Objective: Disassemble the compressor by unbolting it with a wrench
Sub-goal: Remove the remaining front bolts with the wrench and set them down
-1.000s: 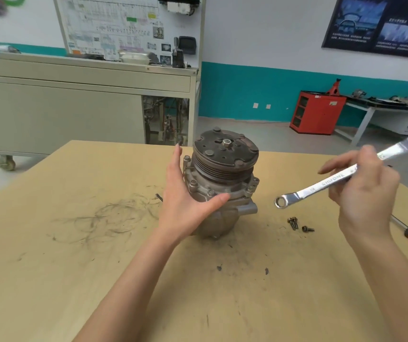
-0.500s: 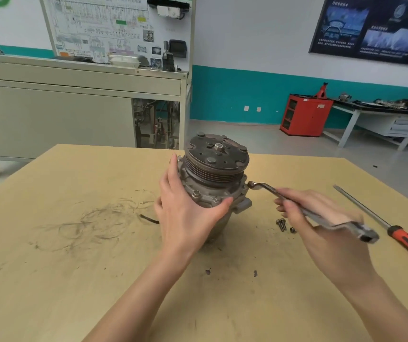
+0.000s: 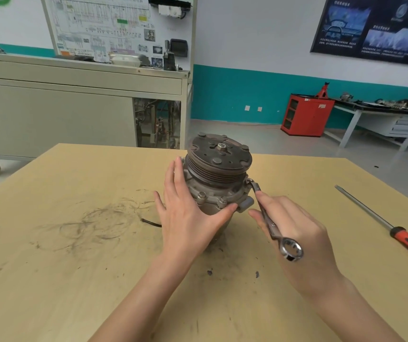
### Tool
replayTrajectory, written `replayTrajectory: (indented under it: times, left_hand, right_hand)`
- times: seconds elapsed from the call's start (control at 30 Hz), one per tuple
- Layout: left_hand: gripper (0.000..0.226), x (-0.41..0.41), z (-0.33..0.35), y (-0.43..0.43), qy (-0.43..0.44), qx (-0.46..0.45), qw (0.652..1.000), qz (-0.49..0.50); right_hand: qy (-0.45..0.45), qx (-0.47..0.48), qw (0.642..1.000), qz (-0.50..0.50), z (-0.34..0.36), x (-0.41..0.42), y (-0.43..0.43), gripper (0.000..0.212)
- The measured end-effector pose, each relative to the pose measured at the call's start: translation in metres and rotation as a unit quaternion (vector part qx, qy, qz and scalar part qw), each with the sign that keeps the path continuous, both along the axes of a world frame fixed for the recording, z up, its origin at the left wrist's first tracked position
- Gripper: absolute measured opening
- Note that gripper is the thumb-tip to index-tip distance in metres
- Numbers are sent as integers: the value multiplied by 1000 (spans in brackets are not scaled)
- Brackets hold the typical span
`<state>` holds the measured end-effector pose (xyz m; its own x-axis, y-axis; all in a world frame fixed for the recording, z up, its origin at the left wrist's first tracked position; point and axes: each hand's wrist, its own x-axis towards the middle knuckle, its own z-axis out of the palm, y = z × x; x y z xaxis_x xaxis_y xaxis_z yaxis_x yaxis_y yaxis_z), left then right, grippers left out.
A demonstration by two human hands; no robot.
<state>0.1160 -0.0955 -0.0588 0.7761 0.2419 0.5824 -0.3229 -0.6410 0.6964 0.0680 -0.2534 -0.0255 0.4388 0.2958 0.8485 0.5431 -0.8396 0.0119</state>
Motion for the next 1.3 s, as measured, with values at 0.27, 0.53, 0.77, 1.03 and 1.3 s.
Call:
replayTrajectory:
  times: [0.27, 0.53, 0.77, 1.03, 1.3]
  left_hand:
    - [123, 0, -1, -1, -12, 17, 1000, 17]
    - [125, 2, -3, 0, -13, 22, 999, 21]
    - [124, 2, -3, 0, -16, 21, 999, 29]
    - [120, 0, -1, 1, -38, 6, 999, 25]
    - [121, 1, -1, 1, -21, 13, 1000, 16]
  right_hand:
    - [6, 13, 1000, 6, -7, 4, 5, 38]
    - [-48, 119, 989, 78, -25, 23, 10, 47]
    - [-137, 81, 987, 12, -30, 35, 13, 46]
    - [70, 423, 874, 228, -42, 43, -3, 25]
    - [423, 706, 431, 370, -17, 102, -41, 18]
